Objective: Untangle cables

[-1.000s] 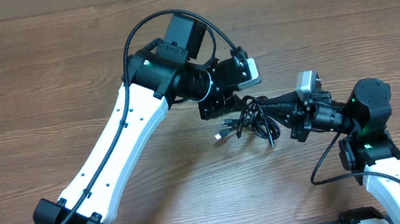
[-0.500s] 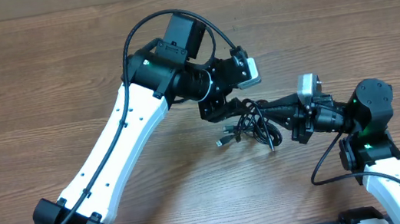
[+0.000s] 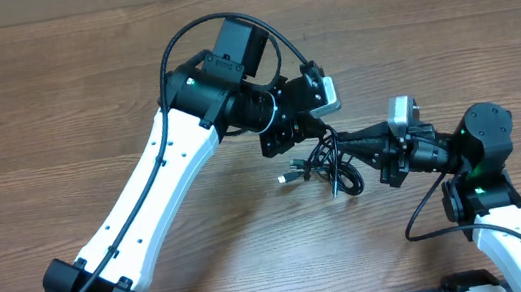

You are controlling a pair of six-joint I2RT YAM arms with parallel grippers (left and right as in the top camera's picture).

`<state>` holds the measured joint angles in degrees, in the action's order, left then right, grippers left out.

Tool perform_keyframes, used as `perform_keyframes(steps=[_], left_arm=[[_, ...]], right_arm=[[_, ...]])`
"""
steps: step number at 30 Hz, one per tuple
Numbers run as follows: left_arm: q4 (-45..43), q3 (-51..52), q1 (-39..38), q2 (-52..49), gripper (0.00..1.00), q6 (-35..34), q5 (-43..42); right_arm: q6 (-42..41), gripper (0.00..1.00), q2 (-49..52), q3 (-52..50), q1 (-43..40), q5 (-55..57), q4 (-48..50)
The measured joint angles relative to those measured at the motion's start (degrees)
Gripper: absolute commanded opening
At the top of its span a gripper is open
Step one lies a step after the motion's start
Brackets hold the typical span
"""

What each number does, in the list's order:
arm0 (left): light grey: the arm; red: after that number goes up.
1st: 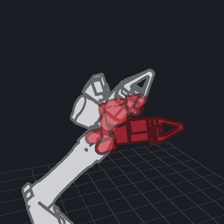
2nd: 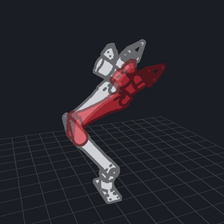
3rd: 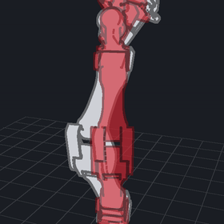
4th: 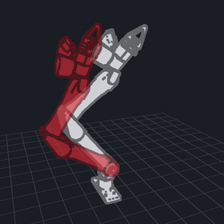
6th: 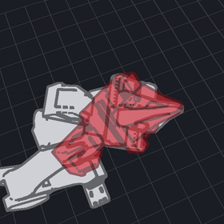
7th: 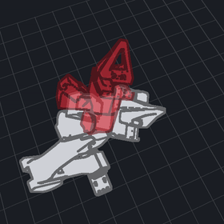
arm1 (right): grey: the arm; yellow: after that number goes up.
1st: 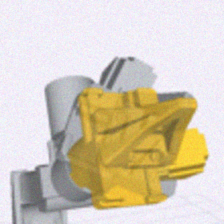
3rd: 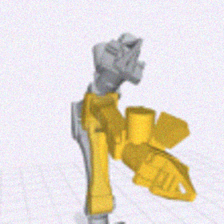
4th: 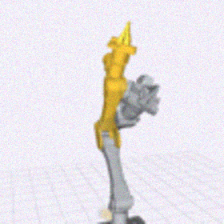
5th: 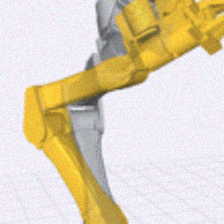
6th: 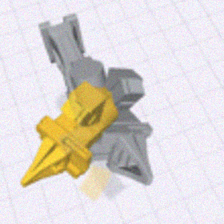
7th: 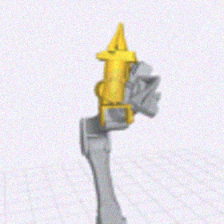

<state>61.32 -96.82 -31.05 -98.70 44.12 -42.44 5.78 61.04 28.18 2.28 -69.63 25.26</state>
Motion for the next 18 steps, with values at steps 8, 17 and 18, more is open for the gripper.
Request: perform_keyframes(steps=[8, 17, 18], left_arm=[[0.26, 0.0, 0.0, 0.0, 0.04, 0.17, 0.0], [0.33, 0.0, 0.07, 0.0, 0.04, 0.85, -0.55], [0.33, 0.0, 0.24, 0.0, 0.04, 0.98, -0.9]], right_arm=[[-0.02, 0.04, 0.0, 0.0, 0.0, -0.02, 0.02], [-1.84, 0.04, 0.0, 0.0, 0.0, 0.13, 2.19], [-2.47, 0.04, 0.0, 0.0, 0.0, 0.48, 2.47]])
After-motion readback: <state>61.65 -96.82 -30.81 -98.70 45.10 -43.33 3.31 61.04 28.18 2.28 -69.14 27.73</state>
